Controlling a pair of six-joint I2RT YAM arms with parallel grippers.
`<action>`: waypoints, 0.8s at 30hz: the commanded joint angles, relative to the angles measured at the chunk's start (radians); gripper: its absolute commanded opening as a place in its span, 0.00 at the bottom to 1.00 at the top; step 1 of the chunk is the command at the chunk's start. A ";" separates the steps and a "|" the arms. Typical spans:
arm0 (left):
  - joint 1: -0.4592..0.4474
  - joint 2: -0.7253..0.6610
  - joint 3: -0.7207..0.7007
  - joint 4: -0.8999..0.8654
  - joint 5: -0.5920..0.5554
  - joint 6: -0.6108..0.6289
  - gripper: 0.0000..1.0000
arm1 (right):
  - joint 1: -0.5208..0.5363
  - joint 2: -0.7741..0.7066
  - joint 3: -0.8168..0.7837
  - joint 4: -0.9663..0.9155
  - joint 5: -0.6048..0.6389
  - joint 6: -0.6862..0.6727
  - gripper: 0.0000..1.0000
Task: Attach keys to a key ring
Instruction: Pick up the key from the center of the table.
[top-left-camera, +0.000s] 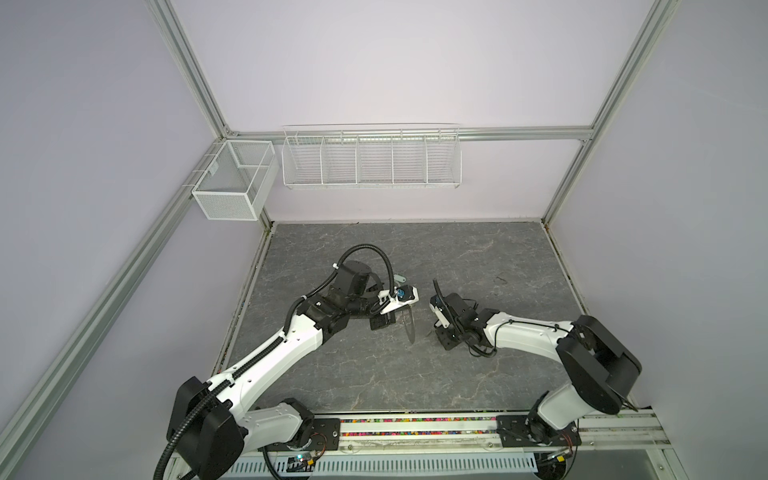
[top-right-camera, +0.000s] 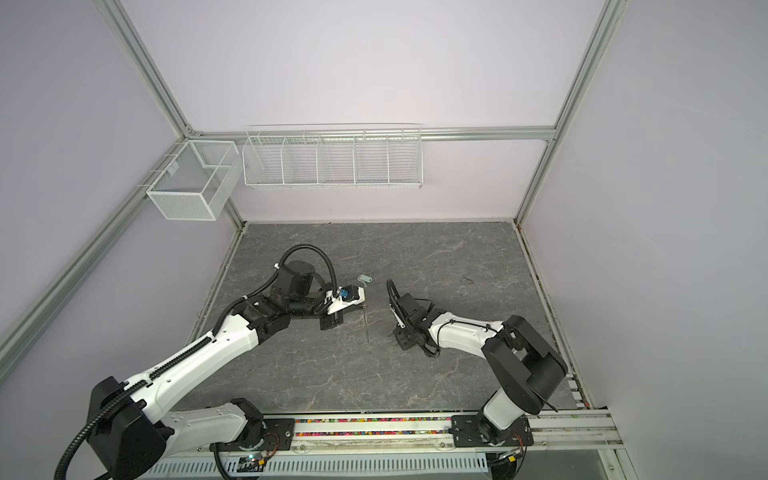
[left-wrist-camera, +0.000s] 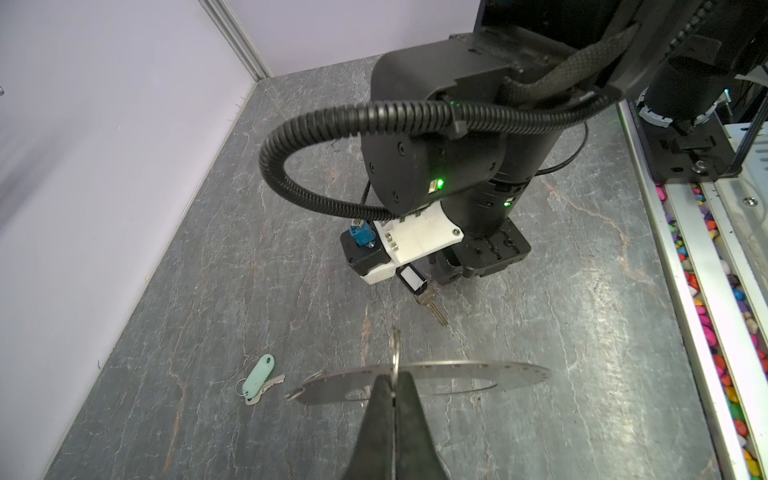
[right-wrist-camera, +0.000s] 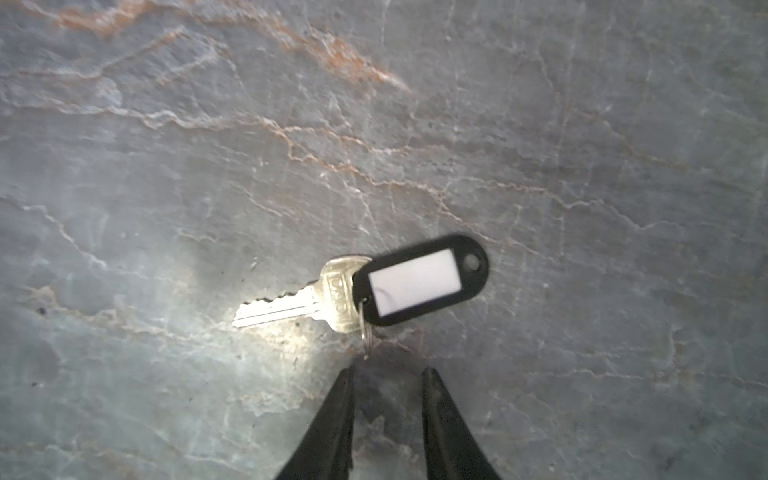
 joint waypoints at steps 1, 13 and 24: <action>0.002 -0.017 -0.008 0.014 0.009 0.025 0.00 | 0.006 -0.011 -0.048 0.057 0.023 -0.003 0.29; 0.002 -0.012 -0.007 0.015 0.024 0.020 0.00 | 0.003 0.018 -0.070 0.157 0.015 -0.023 0.22; 0.002 -0.007 -0.007 0.017 0.034 0.019 0.00 | -0.002 0.032 -0.067 0.165 0.013 -0.032 0.17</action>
